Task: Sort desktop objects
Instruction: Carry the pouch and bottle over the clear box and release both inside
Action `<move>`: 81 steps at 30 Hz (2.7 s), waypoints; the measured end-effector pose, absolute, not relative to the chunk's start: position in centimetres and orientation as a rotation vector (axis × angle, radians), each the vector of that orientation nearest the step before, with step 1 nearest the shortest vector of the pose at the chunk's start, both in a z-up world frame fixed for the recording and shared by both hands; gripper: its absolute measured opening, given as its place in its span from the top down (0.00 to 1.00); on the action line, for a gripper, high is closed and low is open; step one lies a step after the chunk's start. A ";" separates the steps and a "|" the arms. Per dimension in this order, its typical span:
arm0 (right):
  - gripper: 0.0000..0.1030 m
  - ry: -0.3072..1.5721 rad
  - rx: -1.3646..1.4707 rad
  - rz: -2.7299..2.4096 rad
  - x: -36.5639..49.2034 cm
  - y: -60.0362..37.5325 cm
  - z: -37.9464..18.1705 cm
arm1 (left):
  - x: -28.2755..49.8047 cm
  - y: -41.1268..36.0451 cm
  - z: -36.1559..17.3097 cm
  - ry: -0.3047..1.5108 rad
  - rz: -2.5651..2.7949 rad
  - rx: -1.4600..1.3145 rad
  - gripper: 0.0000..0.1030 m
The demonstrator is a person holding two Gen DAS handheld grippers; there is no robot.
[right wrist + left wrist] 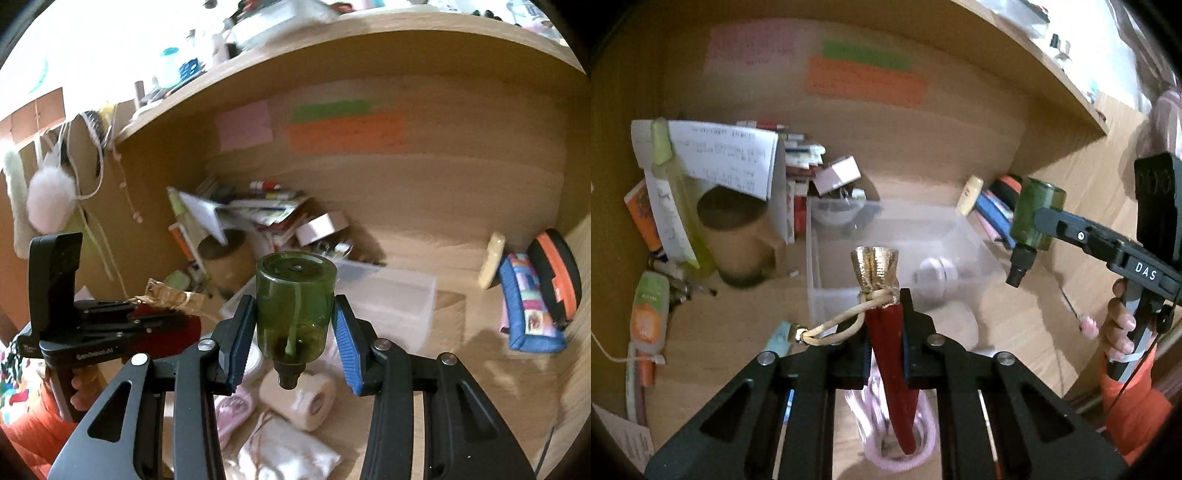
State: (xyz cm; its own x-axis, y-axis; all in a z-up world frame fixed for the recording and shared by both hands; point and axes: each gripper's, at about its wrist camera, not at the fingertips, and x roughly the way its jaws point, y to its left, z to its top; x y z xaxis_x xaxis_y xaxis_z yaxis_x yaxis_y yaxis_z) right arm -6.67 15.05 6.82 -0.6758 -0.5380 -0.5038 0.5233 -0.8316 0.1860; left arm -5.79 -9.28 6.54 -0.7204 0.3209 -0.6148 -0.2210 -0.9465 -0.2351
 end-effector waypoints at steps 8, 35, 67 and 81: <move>0.62 0.008 0.752 -2.525 -9.9 15.9 6.4 | -8.3 -9.6 7.5 -0.208 2.729 -0.896 0.89; 0.62 0.255 1.132 -2.502 -18.3 16.3 -2.6 | -19.9 -6.9 1.0 0.004 2.703 -1.180 0.89; 0.43 0.474 1.108 -2.444 -20.2 11.7 -3.3 | -22.1 -5.7 -0.6 0.048 2.640 -1.269 0.47; 0.21 0.426 0.991 -2.510 -16.3 11.6 1.0 | -18.9 -5.8 2.5 0.073 2.738 -1.125 0.26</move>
